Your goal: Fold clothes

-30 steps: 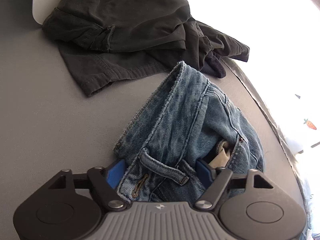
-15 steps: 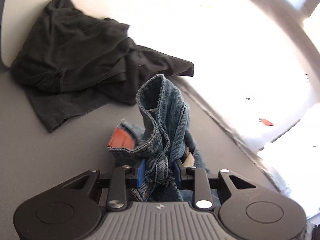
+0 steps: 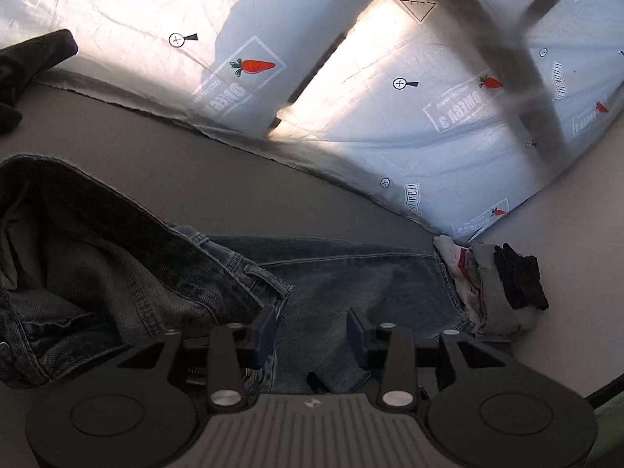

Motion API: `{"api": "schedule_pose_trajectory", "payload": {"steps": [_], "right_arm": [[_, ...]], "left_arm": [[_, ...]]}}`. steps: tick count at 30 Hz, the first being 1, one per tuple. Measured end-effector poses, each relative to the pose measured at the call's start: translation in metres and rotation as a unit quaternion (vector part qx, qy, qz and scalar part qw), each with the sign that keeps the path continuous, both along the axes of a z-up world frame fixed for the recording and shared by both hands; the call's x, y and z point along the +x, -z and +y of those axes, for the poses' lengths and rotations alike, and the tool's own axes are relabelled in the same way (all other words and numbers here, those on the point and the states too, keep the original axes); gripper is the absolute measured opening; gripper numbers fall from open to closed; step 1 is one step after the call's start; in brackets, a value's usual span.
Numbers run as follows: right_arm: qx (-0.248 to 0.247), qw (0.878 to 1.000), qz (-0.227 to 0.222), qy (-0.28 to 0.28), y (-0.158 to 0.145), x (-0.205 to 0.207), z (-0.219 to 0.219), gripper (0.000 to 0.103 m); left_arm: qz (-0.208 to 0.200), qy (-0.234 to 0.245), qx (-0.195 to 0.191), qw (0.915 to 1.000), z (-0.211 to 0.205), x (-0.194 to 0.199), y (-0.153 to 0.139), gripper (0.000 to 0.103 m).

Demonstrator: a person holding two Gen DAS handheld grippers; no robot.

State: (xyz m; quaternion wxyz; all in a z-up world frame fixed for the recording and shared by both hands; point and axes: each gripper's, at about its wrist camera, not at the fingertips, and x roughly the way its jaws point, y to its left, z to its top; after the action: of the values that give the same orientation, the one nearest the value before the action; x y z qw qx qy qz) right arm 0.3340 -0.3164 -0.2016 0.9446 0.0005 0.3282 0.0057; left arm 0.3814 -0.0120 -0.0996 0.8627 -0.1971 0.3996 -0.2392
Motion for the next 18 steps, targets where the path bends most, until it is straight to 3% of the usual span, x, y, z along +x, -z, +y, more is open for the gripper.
{"api": "schedule_pose_trajectory", "payload": {"steps": [3,6,10,13,18], "right_arm": [[-0.001,1.000,0.000,0.001,0.000,0.000,0.001,0.103],[-0.002,1.000,0.000,0.002,0.000,-0.001,0.003,0.103],[-0.003,1.000,0.000,0.003,0.000,-0.001,0.003,0.103],[-0.004,1.000,0.000,0.004,0.000,-0.001,0.003,0.103],[-0.005,1.000,0.001,0.005,0.000,0.000,0.004,0.103]], "left_arm": [[-0.032,-0.030,0.022,0.9988,0.017,-0.011,-0.015,0.055],[-0.033,-0.114,0.038,0.9922,0.053,-0.018,-0.015,0.055],[-0.016,-0.235,0.099,0.9668,0.107,-0.023,-0.005,0.058],[0.011,-0.280,0.121,0.9525,0.135,-0.028,0.009,0.063],[0.060,-0.299,0.101,0.9471,0.146,-0.016,0.043,0.067]]}}
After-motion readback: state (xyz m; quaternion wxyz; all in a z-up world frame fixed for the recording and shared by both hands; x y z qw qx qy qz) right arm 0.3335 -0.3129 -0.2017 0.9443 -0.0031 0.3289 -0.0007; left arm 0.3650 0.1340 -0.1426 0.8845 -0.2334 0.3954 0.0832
